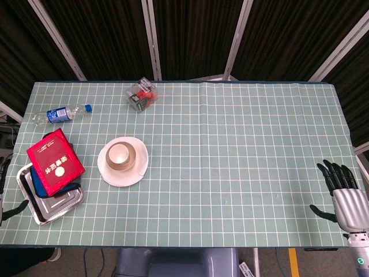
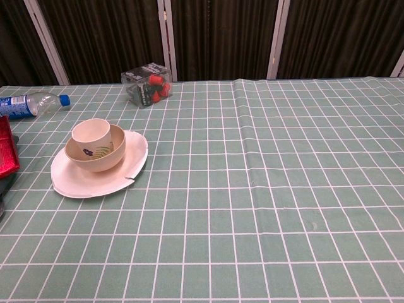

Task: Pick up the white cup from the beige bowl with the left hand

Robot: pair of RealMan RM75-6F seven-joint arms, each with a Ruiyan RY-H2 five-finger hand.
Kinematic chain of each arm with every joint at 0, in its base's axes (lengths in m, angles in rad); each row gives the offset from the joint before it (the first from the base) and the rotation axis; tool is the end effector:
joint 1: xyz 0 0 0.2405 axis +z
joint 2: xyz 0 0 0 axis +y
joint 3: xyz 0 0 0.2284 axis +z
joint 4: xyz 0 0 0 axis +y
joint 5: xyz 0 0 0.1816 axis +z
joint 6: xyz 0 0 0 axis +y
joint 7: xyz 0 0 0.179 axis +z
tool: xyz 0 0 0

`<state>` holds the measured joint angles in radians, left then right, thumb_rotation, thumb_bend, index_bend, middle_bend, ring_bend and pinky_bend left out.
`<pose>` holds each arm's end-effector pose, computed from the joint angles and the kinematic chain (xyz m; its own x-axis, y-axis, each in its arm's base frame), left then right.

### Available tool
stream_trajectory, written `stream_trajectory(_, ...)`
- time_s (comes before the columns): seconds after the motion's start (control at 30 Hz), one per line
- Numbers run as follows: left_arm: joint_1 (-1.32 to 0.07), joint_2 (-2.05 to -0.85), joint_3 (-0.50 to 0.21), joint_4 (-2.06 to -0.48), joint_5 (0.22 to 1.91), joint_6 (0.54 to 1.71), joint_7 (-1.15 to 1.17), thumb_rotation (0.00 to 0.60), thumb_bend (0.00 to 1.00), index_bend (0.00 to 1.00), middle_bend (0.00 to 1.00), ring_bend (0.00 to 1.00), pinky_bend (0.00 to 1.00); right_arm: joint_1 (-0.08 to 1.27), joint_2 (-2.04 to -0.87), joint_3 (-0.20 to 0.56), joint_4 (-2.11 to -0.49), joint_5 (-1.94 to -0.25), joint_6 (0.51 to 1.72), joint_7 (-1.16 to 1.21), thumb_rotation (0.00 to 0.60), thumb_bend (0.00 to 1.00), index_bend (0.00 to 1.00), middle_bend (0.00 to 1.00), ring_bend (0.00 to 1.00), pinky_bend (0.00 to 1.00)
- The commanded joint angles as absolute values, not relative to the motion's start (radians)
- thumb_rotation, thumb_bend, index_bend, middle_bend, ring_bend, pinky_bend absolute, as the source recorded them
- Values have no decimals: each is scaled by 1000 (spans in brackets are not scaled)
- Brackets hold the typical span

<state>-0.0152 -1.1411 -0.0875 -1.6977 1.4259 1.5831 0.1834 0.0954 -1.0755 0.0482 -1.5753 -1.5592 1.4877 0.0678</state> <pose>-0.2761 0.1965 0.1868 0.4649 -0.0800 0.8818 0.8815 0.1353 -0.4524 -0.2720 -0.2145 0.1845 0.4107 0.0051 0.9117 -0.9091 -0.0732 0.4100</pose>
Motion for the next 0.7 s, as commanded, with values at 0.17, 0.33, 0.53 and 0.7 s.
stream_trajectory(0.17,-16,-1143,-87,-1697,1426,1582,183,600,0,0,0,0,0,95,-1075,48,-1576,-1558,1487,68,600,33,36,0,0,0)
stream_trajectory(0.33,-22,-1144,-85,-1694,1429,1571,185,600,0,0,0,0,0,95,-1075,50,-1577,-1556,1487,68,600,34,36,0,0,0)
stream_trajectory(0.53,-42,-1167,-98,-1679,1436,1562,183,600,0,3,0,0,0,95,-1074,55,-1581,-1552,1492,75,600,33,36,0,0,0)
stream_trajectory(0.7,-89,-1207,-128,-1644,1431,1527,181,600,0,197,0,0,0,98,-1074,55,-1577,-1546,1482,81,600,33,35,0,0,0)
